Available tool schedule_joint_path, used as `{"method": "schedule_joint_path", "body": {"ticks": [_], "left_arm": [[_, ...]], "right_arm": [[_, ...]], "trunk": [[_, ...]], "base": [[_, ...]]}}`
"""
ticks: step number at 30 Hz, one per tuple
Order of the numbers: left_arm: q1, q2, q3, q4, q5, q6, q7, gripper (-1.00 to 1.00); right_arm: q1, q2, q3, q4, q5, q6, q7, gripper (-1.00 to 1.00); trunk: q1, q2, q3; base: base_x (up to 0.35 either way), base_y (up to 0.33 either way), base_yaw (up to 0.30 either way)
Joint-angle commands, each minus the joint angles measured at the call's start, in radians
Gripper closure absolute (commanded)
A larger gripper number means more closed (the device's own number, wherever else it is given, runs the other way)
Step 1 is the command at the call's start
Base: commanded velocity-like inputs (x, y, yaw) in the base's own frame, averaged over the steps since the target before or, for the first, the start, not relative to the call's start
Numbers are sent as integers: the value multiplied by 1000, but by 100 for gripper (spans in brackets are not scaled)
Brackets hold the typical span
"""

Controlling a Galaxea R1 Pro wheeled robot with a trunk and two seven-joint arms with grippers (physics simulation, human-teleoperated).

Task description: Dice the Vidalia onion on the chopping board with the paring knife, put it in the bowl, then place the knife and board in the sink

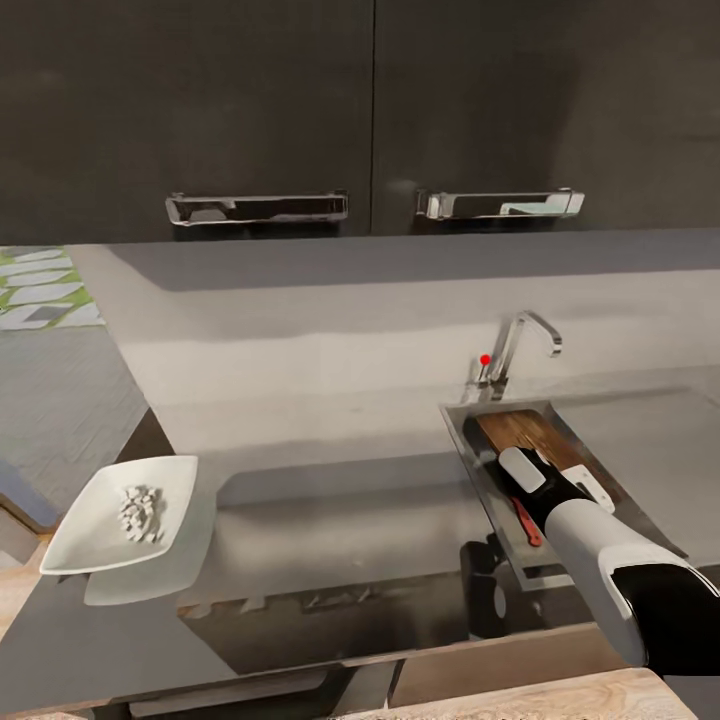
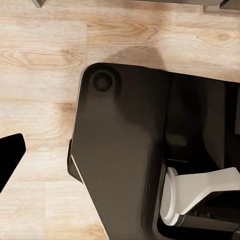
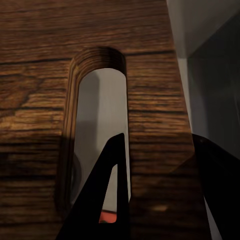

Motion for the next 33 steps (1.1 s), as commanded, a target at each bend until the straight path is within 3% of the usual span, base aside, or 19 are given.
{"method": "schedule_joint_path", "body": {"ticks": [1,33], "left_arm": [[0,-1,4,-1,9,0,-9,-100],[0,-1,4,0,9,0,-9,-100]], "right_arm": [[-1,-1,9,-1,-9,-6,-3,100],[-1,-2,8,-1,-9,-4,-3,100]], "trunk": [[1,-2,-3],[1,-2,-55]], "base": [[0,0,0],[0,0,0]]}}
